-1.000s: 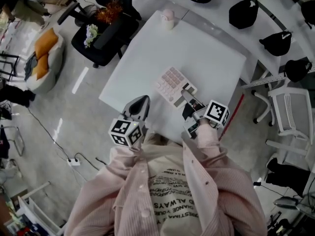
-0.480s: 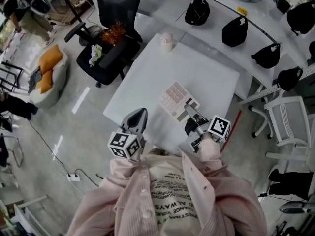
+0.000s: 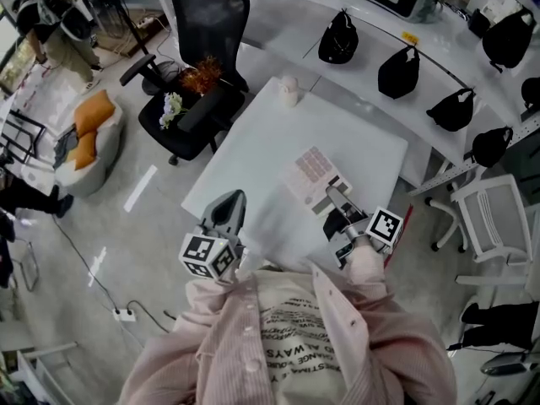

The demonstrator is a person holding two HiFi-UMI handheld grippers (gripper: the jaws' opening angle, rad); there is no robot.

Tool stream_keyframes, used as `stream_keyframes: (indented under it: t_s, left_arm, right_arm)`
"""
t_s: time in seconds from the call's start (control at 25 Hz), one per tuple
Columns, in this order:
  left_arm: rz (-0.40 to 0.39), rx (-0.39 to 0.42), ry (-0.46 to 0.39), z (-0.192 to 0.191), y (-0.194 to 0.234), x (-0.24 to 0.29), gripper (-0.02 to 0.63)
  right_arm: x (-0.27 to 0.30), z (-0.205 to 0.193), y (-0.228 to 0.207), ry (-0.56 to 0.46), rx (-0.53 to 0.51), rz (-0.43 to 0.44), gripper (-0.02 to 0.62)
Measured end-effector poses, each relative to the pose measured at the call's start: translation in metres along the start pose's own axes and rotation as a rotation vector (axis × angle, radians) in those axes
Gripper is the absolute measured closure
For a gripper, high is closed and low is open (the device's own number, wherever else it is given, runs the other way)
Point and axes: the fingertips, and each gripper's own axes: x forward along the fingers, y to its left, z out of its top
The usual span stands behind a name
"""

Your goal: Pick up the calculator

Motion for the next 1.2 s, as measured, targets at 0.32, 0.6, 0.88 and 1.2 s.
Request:
stream_keyframes:
  t_s: [0.32,0.6,0.88,1.2]
  left_arm:
    - [0.023,0.031,-0.046,0.016,0.006,-0.009,0.604]
    - [0.039,0.04,-0.079,0.03,0.009,-0.014,0.604]
    - [0.038,0.047,-0.092,0.037,0.012,-0.013,0.604]
    - [0.04,0.062,-0.07,0.034,0.01,-0.011,0.604]
  right_arm:
    - [-0.007,0.011,0.012,-0.039,0.007,0.036,0.515]
    - [-0.013,0.02,0.022,-0.073,0.023,0.065,0.515]
    - [-0.013,0.024,0.024,-0.098,0.043,0.081,0.515]
    - [-0.013,0.023,0.021,-0.099,0.056,0.079,0.515]
